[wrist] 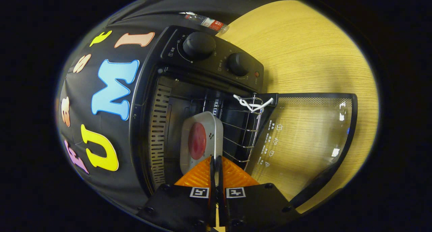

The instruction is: Open the toaster oven, put the food inside, and close the toaster oven door.

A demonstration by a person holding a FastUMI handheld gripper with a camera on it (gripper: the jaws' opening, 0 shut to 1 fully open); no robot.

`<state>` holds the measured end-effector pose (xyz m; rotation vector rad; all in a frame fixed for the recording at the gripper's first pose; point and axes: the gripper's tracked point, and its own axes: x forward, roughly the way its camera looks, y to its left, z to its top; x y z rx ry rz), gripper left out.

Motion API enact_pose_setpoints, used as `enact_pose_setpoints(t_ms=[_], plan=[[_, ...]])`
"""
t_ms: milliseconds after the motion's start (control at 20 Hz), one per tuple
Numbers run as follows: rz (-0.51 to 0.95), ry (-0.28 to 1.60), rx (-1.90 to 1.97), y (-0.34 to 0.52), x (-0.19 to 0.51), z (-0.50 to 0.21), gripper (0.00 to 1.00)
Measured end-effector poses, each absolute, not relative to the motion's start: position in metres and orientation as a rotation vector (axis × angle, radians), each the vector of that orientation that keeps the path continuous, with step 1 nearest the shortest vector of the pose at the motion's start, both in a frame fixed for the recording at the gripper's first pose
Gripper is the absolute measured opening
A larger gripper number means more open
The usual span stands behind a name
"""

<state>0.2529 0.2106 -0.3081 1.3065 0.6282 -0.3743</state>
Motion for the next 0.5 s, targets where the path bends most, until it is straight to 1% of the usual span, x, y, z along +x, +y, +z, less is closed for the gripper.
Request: enact_pose_setpoints(t_ms=[150, 250, 300, 350, 450, 500], plan=[[-0.315, 0.607, 1.345, 0.218, 0.256, -0.296, 0.16], [-0.288, 0.598, 1.34, 0.219, 0.255, -0.288, 0.58], [-0.267, 0.592, 1.338, 0.222, 0.255, -0.281, 0.65], [-0.254, 0.605, 1.318, 0.224, 0.253, -0.279, 0.87], [-0.218, 0.636, 1.279, 0.228, 0.244, -0.277, 0.98], [-0.194, 0.651, 1.267, 0.231, 0.238, -0.274, 0.98]])
